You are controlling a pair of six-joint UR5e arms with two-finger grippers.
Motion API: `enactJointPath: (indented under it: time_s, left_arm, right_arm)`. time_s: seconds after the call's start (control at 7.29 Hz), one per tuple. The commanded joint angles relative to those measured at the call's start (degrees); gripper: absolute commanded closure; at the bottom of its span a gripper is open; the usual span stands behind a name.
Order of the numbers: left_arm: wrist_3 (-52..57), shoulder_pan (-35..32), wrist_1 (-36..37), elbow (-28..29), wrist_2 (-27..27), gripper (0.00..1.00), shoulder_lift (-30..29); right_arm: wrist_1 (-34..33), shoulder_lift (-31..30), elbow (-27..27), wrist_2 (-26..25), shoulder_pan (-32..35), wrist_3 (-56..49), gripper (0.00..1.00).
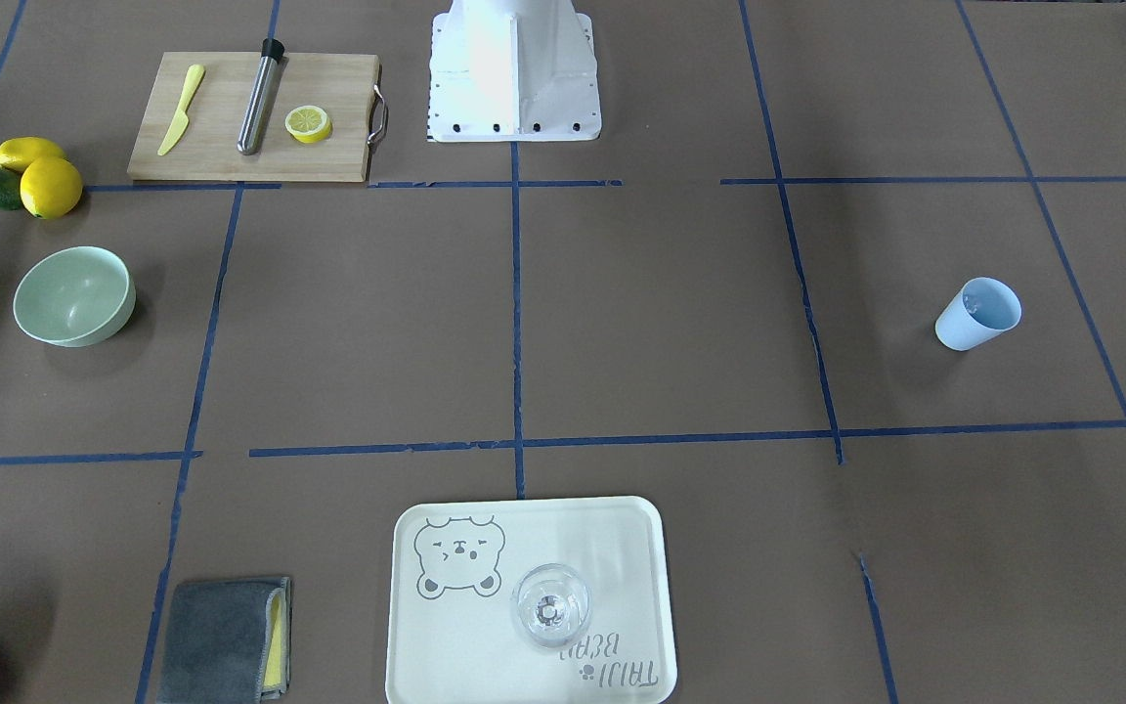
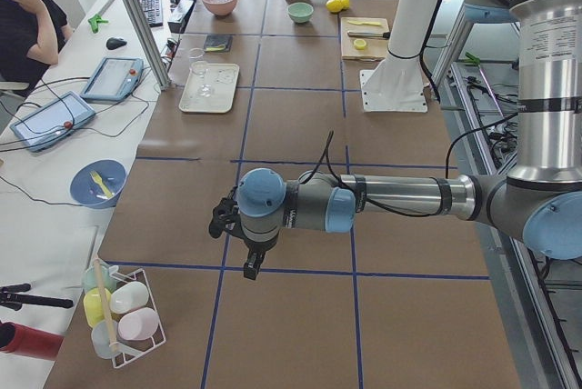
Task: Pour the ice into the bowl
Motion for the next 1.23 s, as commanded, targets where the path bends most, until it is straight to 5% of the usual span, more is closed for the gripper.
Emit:
enactJointPath:
  time_s: [0.0,0.27,0.55,1.1]
  left_arm:
    - [0.06,0.00,-0.01,0.03,0.03,0.00,0.06]
    - [0.06,0.00,-0.01,-0.06,-0.06,0.00,0.15]
    - [0.06,0.00,-0.19,-0.14,-0.23,0.00,0.50]
    - [0.06,0.00,-0.19,-0.06,-0.24,0.00,0.59]
  right_arm:
    - [0.18,4.61,0.95,0.25,0.02,10.65,0.00]
    - [6.03,2.69,1.23,0.34,-1.11,10.19,0.00]
    - [18.53,1.80,0.62,0.17,-11.51,13.34,0.00]
    - [38.47,-5.82,0.44,-5.34,-26.58,35.21,0.00]
